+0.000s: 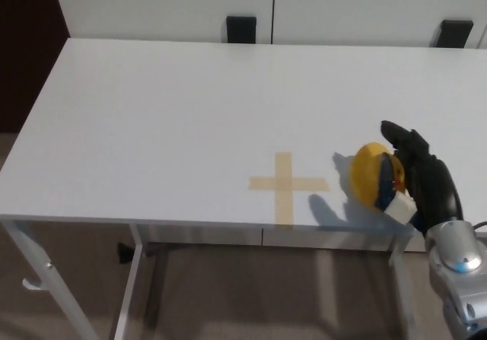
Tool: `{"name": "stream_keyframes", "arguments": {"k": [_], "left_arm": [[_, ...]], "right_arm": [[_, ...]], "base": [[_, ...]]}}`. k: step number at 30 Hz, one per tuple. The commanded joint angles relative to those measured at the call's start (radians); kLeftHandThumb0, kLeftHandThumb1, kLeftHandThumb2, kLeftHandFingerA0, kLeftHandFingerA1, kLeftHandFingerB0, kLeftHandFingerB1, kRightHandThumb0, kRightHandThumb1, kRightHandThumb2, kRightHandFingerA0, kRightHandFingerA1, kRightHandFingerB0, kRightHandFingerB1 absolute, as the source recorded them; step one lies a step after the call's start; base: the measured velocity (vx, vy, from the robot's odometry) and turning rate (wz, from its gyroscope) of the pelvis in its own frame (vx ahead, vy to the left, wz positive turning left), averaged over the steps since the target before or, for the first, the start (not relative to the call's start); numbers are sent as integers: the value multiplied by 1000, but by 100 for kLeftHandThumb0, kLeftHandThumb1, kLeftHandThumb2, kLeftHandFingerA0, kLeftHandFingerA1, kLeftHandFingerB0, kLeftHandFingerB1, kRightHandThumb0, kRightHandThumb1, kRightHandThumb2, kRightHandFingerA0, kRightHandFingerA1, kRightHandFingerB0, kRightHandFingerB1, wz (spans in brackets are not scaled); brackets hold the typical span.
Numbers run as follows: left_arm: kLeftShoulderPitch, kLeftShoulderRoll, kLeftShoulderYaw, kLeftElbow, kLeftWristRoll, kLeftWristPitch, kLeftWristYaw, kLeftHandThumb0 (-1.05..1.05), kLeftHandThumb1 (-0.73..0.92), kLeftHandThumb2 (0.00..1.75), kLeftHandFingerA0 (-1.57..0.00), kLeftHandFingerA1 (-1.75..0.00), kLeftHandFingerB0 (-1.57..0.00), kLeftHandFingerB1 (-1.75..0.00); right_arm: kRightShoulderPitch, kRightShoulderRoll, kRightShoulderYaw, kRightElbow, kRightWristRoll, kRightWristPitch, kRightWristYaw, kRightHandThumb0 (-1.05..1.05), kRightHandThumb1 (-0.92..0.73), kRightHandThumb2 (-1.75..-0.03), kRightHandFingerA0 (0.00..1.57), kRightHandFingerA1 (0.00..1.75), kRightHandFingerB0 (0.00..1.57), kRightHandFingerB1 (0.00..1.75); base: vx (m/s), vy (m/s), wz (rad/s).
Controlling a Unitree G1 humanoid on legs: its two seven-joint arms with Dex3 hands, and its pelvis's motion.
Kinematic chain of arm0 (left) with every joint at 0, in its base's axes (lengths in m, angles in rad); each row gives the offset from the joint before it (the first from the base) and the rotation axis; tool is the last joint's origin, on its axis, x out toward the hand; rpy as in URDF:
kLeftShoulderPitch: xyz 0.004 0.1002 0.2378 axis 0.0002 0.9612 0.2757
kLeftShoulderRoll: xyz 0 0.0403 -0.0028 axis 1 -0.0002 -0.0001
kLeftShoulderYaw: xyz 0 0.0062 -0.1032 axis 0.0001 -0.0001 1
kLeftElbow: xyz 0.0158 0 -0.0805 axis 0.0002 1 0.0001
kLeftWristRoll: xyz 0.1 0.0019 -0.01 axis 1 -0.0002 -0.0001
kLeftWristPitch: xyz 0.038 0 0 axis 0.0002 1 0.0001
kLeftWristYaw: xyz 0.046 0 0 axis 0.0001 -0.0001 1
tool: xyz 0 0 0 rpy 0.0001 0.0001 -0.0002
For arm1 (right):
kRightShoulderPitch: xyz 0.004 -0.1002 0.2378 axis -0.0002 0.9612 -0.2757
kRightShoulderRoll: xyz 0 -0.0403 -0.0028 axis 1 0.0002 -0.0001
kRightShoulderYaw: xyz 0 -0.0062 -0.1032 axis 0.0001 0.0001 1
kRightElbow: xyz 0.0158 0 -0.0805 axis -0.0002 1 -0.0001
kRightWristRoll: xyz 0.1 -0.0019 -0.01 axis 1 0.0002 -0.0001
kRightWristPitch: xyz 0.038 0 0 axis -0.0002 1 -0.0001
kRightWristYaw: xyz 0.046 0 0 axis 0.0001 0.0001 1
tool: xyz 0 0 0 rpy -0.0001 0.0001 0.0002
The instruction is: The robot uses its right hand to push the yellow duck toy to the center of the white desk.
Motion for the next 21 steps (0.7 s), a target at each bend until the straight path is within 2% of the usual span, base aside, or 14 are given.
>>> {"name": "stream_keyframes", "arguments": {"k": [1, 2, 4, 5, 11, 12, 13, 14, 15, 16, 21], "left_arm": [[5, 3, 2, 2, 6, -36, 6, 23, -52, 160, -148, -88, -153, -82], [2, 3, -2, 0, 10, -33, 8, 30, -49, 163, -147, -90, -151, -82], [-1, 3, -5, -1, 14, -28, 10, 30, -49, 163, -147, -90, -151, -82], [-3, 4, -5, 1, 15, -29, 11, 28, -55, 166, -146, -91, -153, -85], [-5, 6, -3, 4, 15, -34, 11, 28, -49, 159, -151, -87, -156, -81], [-3, 5, 0, 4, 12, -37, 9, 25, -56, 168, -146, -99, -152, -93], [-2, 4, 2, 5, 10, -39, 8, 25, -56, 168, -146, -99, -152, -93], [0, 4, 3, 6, 9, -43, 4, 7, -17, 88, -140, -124, -138, -122], [0, 5, 3, 6, 9, -43, 2, 7, -17, 88, -140, -124, -138, -122], [0, 5, 3, 4, 9, -40, 1, 29, -48, 156, -149, -88, -156, -81], [-1, 5, 3, 2, 9, -35, 1, 29, -48, 156, -149, -88, -156, -81]], "right_arm": [[-15, 29, 29, -7, -17, 3, -3, -96, -92, -81, 3, 37, 12, 31], [-19, 38, 37, -8, -16, 2, 4, -91, -77, -119, 4, 38, 10, 33], [-22, 47, 46, -9, -15, 1, 12, -91, -77, -119, 4, 38, 10, 33], [-23, 53, 59, -13, -19, -1, 22, -97, -92, -81, 4, 38, 13, 31], [-19, 66, 106, -29, -43, -15, 40, -94, -92, -80, 4, 43, 11, 35], [-16, 74, 124, -37, -53, -11, 41, -88, -76, -121, 0, 42, 10, 39], [-16, 78, 129, -41, -53, -4, 41, -88, -76, -121, 0, 42, 10, 39], [-17, 94, 137, -44, -48, 8, 39, -89, -77, -122, 1, 31, 8, 30], [-18, 97, 138, -44, -47, 10, 39, -89, -77, -122, 1, 31, 8, 30], [-19, 104, 138, -46, -43, 13, 35, -87, -74, -120, 0, 31, 9, 32], [-18, 112, 135, -52, -40, 18, 31, -87, -74, -120, 0, 31, 9, 32]], "base": [[0, 0, 0], [0, 0, 0], [0, 0, 0], [0, 0, 0], [0, 0, 0], [0, 0, 0], [0, 0, 0], [0, 0, 0], [0, 0, 0], [0, 0, 0], [0, 0, 0]]}}
